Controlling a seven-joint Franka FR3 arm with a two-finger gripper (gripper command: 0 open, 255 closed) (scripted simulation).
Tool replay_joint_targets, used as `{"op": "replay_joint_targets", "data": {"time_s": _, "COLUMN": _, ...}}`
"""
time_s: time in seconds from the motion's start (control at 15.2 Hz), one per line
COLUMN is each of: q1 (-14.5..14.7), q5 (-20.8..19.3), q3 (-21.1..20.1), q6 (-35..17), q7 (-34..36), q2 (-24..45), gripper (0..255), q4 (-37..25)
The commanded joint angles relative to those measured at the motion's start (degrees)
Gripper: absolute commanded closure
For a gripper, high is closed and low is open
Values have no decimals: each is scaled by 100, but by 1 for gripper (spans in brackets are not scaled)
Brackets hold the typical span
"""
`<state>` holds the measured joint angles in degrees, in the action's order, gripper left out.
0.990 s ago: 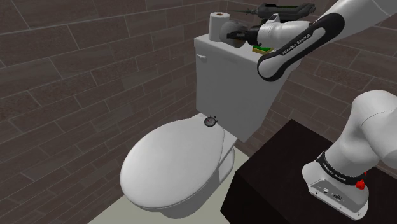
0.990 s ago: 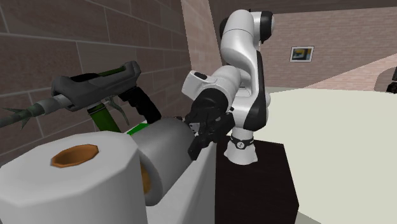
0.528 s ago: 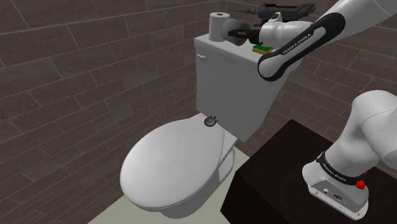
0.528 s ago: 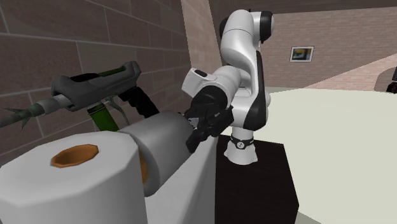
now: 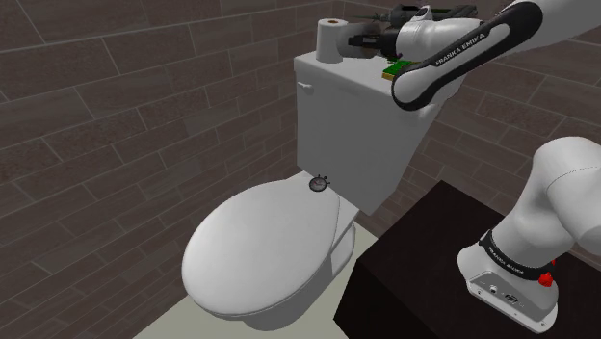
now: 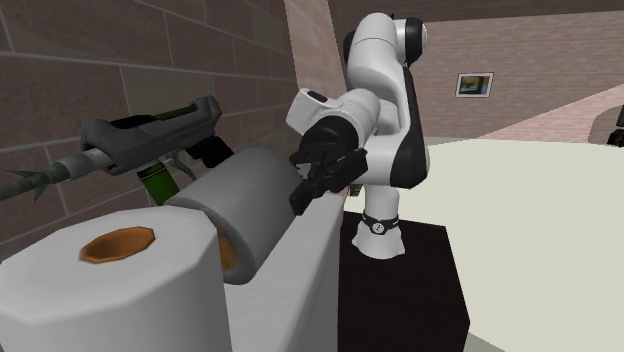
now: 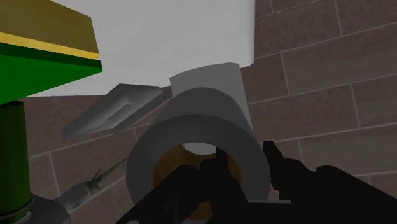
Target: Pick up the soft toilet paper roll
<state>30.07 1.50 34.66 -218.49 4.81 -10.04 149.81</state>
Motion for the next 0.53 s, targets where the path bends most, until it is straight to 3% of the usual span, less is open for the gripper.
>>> {"op": "replay_joint_targets", "data": {"time_s": 0.0, "q1": -41, "q5": 151, "q3": -103, "q6": 185, "q7": -176, "q2": -154, "gripper": 255, "q4": -61}}
{"op": "replay_joint_targets", "data": {"time_s": 0.46, "q1": -237, "q5": 606, "q3": -473, "q6": 634, "q7": -633, "q2": -498, "gripper": 255, "q4": -215}}
